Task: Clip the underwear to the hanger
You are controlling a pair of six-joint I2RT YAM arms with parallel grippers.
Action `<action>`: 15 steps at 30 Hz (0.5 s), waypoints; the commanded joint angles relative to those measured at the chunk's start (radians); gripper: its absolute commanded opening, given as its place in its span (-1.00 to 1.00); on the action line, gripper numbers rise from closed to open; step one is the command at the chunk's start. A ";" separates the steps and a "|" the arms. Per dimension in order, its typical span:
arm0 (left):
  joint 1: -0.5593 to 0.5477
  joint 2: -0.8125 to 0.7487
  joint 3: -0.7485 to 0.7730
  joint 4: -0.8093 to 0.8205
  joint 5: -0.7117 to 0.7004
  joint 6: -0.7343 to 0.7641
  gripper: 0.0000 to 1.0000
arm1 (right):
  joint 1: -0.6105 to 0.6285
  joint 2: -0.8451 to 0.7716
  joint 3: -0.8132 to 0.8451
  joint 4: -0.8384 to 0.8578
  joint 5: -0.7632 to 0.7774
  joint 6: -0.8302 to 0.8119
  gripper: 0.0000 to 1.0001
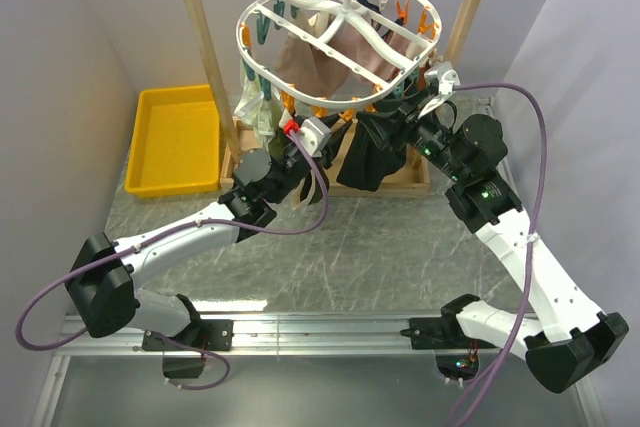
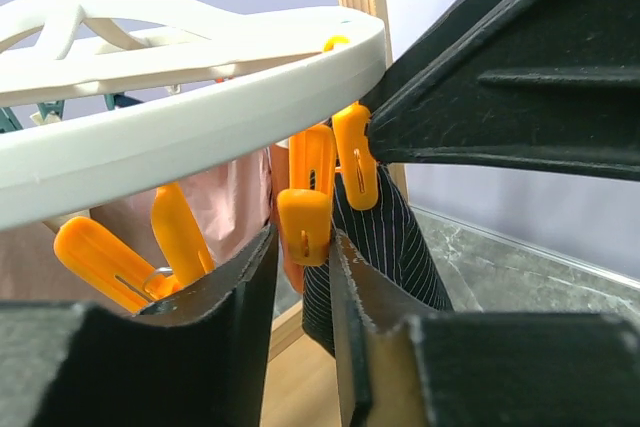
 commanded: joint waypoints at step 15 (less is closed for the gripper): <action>0.009 -0.012 0.031 0.019 0.070 -0.008 -0.56 | -0.005 -0.103 -0.099 0.095 -0.200 -0.108 0.29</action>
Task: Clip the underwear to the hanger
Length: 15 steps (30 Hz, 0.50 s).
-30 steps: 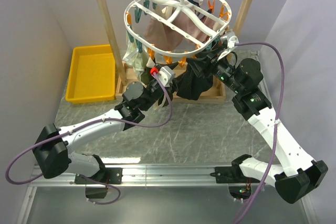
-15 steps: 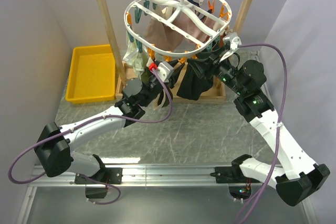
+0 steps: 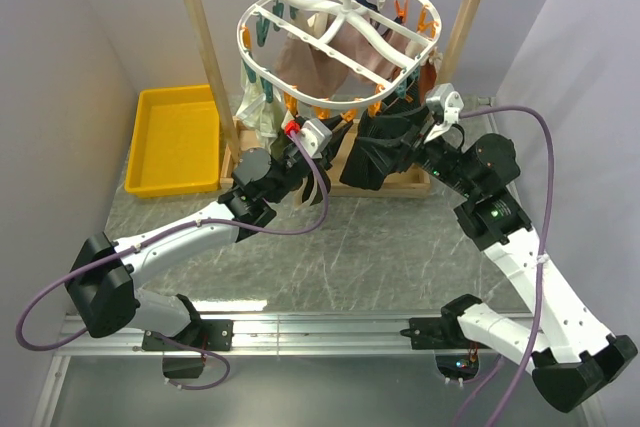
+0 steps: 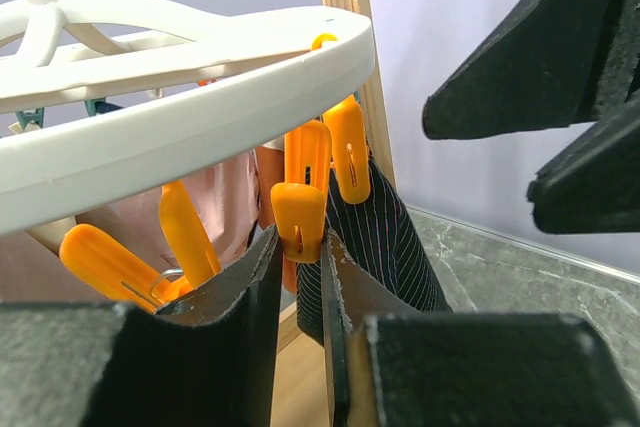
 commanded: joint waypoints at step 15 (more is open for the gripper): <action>0.002 -0.014 0.023 0.027 0.038 -0.007 -0.56 | 0.025 0.116 -0.011 0.245 0.026 -0.086 0.29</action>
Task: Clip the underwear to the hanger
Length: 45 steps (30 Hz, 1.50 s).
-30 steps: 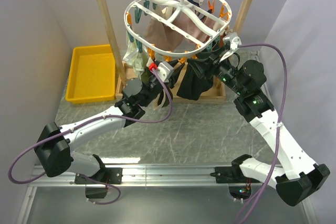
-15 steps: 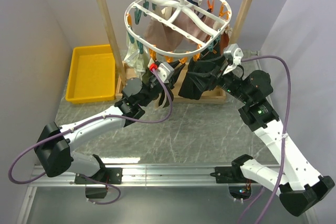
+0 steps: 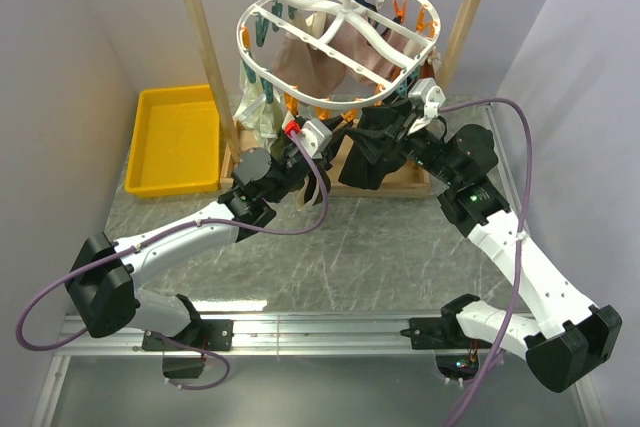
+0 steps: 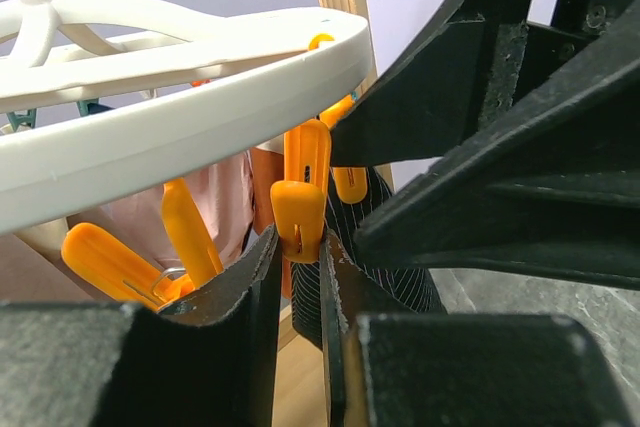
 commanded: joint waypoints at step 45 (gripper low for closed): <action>0.001 0.011 0.049 0.019 0.016 0.001 -0.17 | 0.086 0.018 0.023 0.099 0.132 0.026 -1.00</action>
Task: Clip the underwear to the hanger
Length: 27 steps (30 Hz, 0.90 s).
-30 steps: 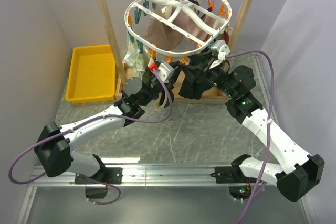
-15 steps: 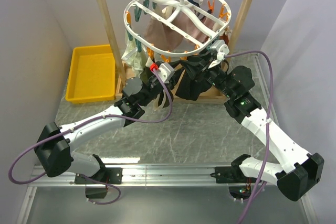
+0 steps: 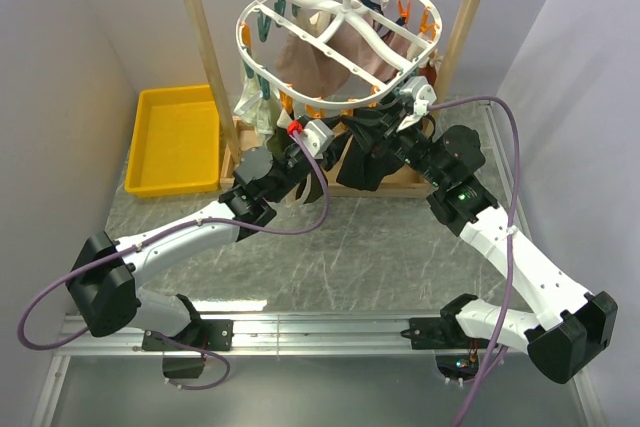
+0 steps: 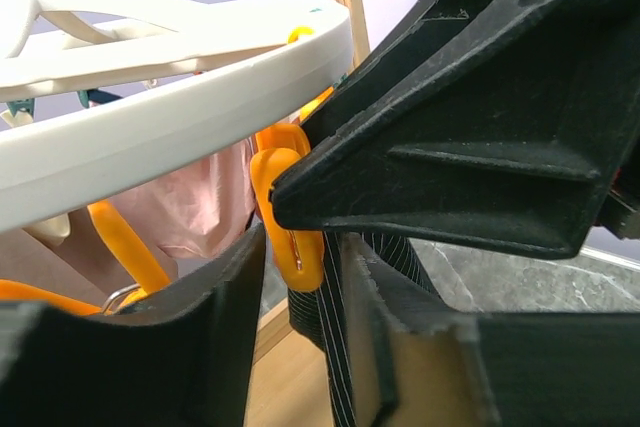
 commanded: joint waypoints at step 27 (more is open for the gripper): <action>-0.006 0.011 0.043 0.020 0.022 -0.003 -0.99 | 0.050 -0.022 0.021 0.072 0.146 0.062 -0.04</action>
